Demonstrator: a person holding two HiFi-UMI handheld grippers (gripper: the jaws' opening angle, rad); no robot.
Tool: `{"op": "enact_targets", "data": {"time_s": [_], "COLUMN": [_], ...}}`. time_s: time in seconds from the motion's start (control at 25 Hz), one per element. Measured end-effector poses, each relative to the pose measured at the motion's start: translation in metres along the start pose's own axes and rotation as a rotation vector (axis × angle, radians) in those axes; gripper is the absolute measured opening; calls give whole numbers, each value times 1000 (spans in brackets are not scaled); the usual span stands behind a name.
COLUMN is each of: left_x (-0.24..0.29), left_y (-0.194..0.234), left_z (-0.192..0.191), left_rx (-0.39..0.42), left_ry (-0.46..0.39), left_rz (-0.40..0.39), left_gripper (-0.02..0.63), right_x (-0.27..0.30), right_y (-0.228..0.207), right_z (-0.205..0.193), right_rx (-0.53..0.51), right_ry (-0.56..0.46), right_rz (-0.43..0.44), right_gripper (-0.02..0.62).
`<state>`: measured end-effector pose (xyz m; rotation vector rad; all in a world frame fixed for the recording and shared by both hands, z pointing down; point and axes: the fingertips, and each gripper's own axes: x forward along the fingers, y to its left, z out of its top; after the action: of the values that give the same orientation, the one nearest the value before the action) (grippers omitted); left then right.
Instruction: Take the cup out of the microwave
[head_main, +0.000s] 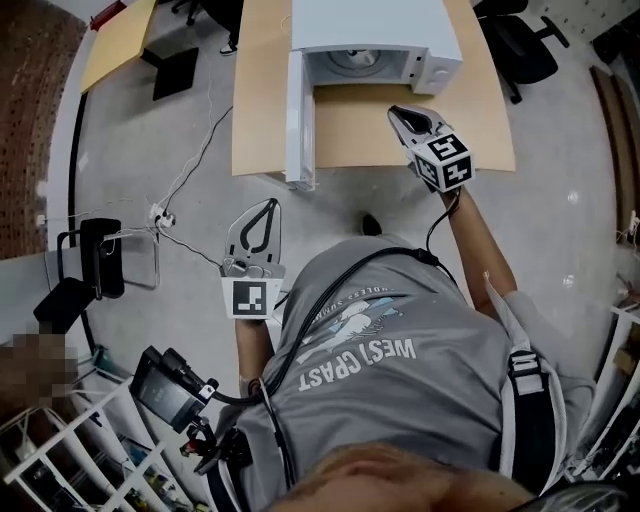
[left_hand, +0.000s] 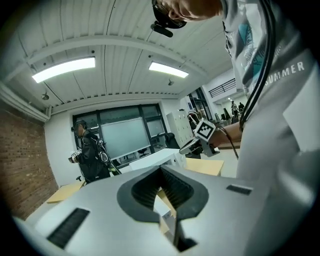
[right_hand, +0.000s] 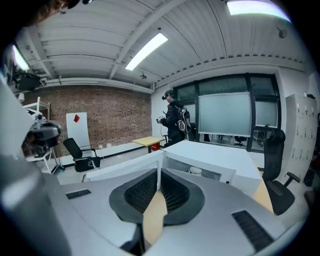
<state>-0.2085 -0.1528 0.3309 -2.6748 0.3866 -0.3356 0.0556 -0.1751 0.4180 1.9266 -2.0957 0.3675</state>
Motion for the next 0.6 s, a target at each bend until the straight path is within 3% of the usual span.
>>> {"op": "enact_targets", "data": {"time_s": [0.08,0.12,0.2,0.32,0.36,0.44,0.48,0.6], "left_x": [16,25,39,52,55,64,69,72], "left_y": [4,4,3,0,1,5,6,2], "left_z": [-1,-2,-5,-10,-10,-13,-16,-24], "left_rx": [-162,-204,-208,-68,-119,-316,-362,-387], "left_ry": [-7,7,57,165,171,154,157,210], "left_rz": [72,94,110,64,95,204,232,260], "left_gripper": [43,43,43,43,43,43,43,43], "right_x": [36,56,96,156,174,208,222,254], "right_y": [-35,-53,-87,-127,-139,-169,-183,-200], "right_z": [-14,-21,-35,-60,-70,-90,-98,-114], "right_rx": [2,-1,-4,20,31,34,25,-15], "right_ry": [36,53,91,156,176,206,217,255], "right_rz": [-12,-22,-46,-85,-102,-153,-180,-213], "right_gripper": [14,14,18,189,212,219,219,218]}}
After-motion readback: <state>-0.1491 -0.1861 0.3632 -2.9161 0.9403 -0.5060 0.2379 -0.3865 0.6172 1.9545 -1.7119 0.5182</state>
